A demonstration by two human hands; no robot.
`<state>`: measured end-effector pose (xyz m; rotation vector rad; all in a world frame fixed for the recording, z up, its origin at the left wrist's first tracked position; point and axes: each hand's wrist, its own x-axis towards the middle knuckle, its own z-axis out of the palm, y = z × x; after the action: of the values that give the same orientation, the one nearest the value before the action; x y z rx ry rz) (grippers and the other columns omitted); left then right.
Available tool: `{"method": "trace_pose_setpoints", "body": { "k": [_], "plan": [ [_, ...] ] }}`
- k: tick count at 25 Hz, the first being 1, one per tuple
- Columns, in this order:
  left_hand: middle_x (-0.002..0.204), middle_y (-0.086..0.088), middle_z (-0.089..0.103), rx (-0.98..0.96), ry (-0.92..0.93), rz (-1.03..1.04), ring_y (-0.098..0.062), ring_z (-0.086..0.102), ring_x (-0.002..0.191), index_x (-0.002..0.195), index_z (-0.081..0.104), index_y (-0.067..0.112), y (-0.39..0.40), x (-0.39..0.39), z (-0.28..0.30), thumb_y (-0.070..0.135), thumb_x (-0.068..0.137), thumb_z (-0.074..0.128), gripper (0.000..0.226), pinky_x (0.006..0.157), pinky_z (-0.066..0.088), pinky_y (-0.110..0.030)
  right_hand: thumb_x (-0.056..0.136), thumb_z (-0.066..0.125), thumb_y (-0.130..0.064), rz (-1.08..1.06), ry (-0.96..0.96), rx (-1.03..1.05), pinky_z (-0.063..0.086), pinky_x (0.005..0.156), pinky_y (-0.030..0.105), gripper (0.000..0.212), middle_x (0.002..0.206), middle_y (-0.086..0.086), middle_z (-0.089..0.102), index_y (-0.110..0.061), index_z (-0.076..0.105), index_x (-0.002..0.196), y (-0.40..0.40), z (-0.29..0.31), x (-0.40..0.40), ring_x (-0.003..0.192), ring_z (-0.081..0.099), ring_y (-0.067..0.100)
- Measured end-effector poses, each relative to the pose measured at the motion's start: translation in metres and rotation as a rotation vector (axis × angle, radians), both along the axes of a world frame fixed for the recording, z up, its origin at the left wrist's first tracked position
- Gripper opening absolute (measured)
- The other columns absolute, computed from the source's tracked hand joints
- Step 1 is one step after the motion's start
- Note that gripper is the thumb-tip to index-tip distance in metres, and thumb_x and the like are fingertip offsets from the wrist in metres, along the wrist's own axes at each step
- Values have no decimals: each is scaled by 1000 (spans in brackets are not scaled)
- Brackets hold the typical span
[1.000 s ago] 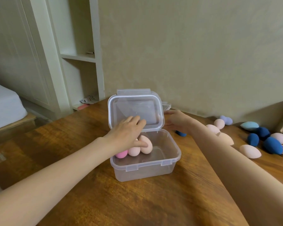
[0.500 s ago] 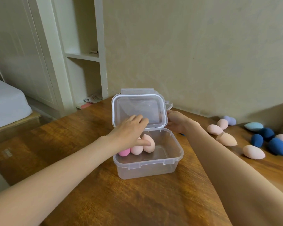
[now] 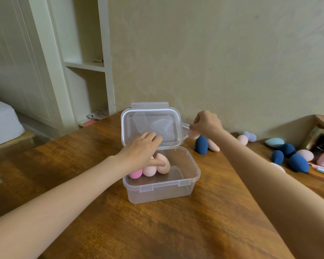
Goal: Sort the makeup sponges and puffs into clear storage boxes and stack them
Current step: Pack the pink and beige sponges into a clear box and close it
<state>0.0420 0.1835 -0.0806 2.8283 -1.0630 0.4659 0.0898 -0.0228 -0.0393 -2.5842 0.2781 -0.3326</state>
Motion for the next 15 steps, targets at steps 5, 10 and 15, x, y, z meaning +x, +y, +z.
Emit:
{"method": "trace_pose_setpoints", "body": {
  "k": [5,10,15],
  "plan": [
    [99,2,39,-35,70,-44,-13,38,91,96,38,18,-15,-4,-1,47,86,58,37,74,29,-19,79,72,-13,431,58,215,48,59,24,22,76,1,61,-18,51,76,-5,33,-70,67,59,19],
    [111,-1,44,-51,89,-83,-14,41,102,111,44,15,-49,-9,0,47,86,58,43,80,32,-20,85,61,-11,443,193,-548,38,69,26,27,96,1,56,-10,52,110,3,-11,-101,84,46,17],
    [117,-2,46,-26,117,-103,-16,43,106,112,44,15,-74,-6,2,46,85,60,44,85,34,-22,89,51,0,362,13,-746,25,48,22,20,94,3,42,-7,51,107,-10,-24,-109,70,40,18]
  ]
}}
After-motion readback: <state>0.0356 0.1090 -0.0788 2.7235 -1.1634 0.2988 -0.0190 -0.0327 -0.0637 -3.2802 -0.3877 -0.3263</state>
